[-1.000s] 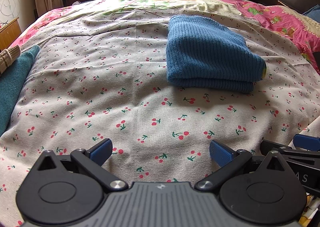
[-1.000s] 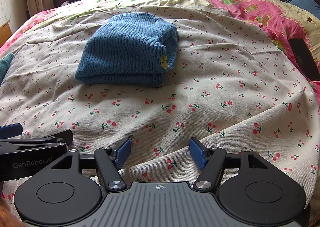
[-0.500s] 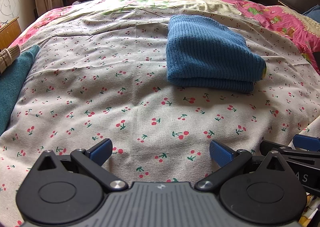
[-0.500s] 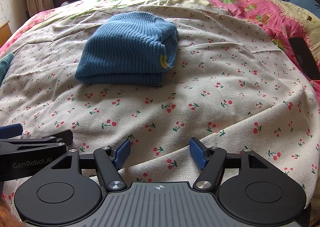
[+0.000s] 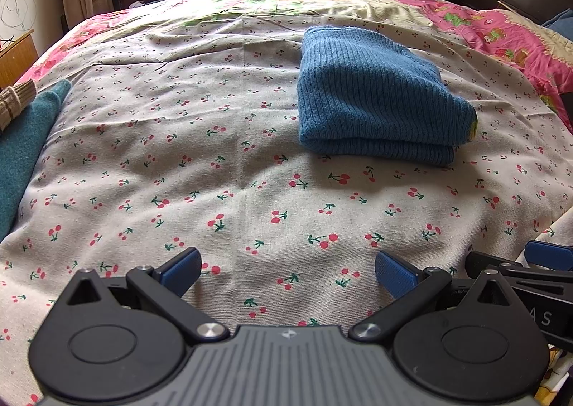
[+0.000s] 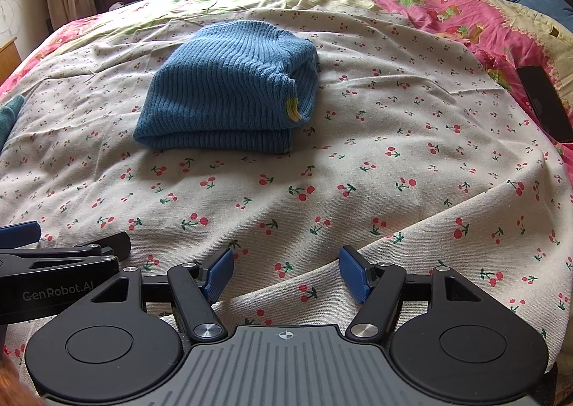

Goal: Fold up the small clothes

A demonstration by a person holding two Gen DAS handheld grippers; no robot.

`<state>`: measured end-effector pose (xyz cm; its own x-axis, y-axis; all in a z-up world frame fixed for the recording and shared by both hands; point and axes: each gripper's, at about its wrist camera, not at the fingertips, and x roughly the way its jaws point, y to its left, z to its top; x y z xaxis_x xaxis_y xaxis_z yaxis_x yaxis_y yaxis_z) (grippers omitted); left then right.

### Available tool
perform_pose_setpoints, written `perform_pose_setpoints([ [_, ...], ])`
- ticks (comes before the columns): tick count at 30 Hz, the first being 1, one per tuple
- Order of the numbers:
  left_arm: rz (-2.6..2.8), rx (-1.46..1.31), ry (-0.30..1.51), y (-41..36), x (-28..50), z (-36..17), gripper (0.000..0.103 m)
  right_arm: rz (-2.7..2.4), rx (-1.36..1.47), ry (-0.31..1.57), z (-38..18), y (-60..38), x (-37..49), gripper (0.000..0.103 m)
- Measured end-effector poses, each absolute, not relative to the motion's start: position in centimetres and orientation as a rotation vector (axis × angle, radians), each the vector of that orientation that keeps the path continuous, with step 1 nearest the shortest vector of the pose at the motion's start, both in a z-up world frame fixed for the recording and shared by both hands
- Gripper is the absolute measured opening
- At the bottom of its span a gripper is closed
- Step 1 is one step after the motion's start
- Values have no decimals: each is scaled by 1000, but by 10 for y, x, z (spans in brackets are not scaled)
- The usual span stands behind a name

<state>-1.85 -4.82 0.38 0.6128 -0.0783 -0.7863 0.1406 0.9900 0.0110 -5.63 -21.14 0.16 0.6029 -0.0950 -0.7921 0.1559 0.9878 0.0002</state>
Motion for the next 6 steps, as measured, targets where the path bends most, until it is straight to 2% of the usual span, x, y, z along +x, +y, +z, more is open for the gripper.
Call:
perform_pose_setpoints([
  [6,-126,74,903,-48,-18,4,103,-146,73,912,0,-211,-57,67],
])
